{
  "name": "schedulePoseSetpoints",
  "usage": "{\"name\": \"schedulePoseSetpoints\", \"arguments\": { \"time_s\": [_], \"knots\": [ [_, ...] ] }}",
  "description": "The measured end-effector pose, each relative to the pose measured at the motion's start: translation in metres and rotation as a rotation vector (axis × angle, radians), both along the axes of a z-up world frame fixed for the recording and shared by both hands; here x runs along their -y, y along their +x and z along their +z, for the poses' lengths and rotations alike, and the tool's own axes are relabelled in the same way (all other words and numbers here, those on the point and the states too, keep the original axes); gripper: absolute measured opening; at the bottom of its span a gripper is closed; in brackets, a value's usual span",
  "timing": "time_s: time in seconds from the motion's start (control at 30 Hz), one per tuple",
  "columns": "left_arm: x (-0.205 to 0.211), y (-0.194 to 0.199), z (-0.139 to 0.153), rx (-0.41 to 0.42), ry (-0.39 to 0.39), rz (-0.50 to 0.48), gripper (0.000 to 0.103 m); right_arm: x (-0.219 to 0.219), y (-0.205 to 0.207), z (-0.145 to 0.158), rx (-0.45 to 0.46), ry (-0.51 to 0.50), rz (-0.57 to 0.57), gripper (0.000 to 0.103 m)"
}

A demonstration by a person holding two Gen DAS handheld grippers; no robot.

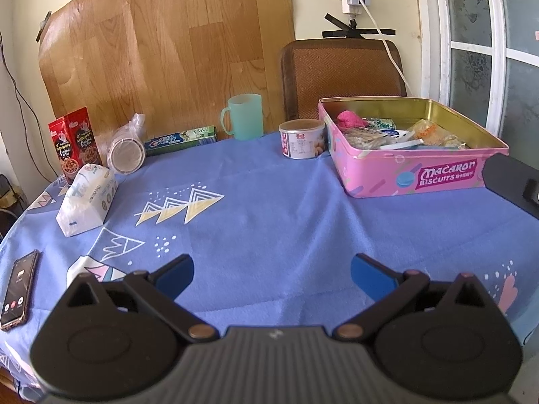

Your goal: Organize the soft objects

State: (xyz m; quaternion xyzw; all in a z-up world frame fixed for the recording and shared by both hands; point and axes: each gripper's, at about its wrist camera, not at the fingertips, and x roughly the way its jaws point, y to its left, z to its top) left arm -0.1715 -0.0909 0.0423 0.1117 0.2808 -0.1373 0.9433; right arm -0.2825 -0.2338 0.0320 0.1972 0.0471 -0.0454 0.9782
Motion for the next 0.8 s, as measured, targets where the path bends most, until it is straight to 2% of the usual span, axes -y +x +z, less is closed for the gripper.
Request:
{"name": "schedulePoseSetpoints", "arguments": {
  "time_s": [0.8],
  "knots": [
    [-0.0008,0.0001,-0.0016,-0.009,-0.002,-0.003,0.103,0.0002,0.0008,-0.0004,0.001,-0.009,0.015,0.083]
  ]
}}
